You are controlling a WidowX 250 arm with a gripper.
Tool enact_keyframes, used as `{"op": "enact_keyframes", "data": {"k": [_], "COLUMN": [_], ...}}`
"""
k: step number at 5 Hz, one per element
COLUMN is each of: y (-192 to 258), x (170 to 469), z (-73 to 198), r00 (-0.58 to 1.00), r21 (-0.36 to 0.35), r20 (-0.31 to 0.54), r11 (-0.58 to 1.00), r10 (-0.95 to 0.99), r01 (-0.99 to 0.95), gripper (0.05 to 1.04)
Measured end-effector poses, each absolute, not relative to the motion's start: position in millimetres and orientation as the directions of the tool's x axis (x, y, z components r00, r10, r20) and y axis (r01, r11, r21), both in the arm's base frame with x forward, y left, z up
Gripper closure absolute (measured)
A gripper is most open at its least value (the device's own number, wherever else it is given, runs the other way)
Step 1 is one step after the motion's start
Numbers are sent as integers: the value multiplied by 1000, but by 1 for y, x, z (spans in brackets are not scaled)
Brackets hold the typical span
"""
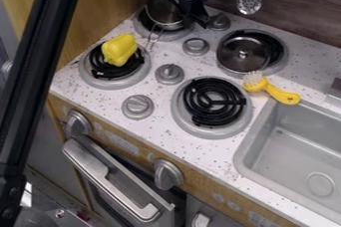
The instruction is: Move the silver pot to the upper left burner
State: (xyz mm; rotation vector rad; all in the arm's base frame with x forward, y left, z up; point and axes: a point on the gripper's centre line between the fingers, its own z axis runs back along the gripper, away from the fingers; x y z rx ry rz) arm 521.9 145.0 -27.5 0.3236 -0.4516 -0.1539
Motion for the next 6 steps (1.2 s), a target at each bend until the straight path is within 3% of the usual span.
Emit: {"op": "enact_keyframes", "data": {"k": [2, 3, 5, 6], "y": [154, 157, 156, 155], "x": [516, 514, 510, 510], "z": [-30, -31, -40, -36], "r00": [909, 913, 901, 890], "r21": [334, 316, 293, 287], "r20": [387, 394, 428, 449], "r11": [942, 948, 954, 956], "r10": [-152, -102, -74, -77], "r01": [15, -31, -61, -63], "gripper": [990, 829, 234, 79]}}
